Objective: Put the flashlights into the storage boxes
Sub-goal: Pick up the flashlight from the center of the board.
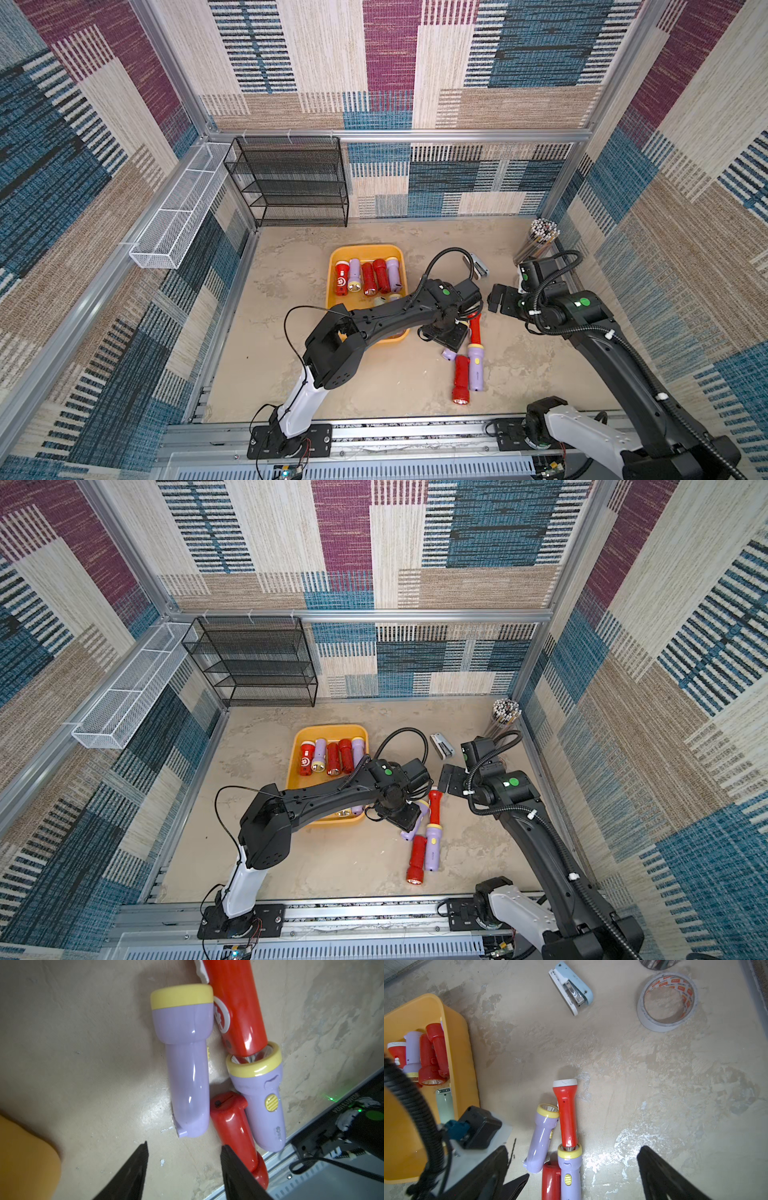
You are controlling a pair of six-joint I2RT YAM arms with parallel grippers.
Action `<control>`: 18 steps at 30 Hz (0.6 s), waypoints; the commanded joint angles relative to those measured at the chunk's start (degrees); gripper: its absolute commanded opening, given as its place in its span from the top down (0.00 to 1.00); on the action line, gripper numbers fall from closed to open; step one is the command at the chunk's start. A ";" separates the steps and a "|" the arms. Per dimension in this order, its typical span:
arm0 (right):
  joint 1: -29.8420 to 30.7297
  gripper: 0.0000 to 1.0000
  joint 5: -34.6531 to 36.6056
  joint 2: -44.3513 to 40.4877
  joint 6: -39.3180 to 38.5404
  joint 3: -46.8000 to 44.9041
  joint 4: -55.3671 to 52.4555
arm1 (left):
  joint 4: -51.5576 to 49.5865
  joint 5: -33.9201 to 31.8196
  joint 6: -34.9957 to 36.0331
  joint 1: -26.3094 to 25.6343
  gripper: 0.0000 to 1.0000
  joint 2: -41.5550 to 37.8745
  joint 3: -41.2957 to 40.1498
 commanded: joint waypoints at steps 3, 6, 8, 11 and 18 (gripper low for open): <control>0.03 0.00 -1.88 -2.39 3.06 -0.93 -2.60 | 1.67 1.75 0.60 -0.74 0.41 2.12 0.25; -0.02 0.00 -3.76 -3.99 4.46 -1.63 -3.13 | 1.93 2.02 0.60 -0.84 0.42 3.57 0.70; -0.02 0.00 -4.42 -4.60 5.39 -2.09 -3.80 | 2.25 2.45 0.46 -0.86 0.42 4.48 1.00; 0.04 0.00 -4.62 -5.32 5.76 -3.00 -4.75 | 2.68 2.98 0.16 -0.84 0.43 5.63 1.31; 0.03 0.00 -3.80 -7.85 5.95 -3.14 -7.75 | 3.03 1.85 0.05 -0.76 0.55 7.07 1.72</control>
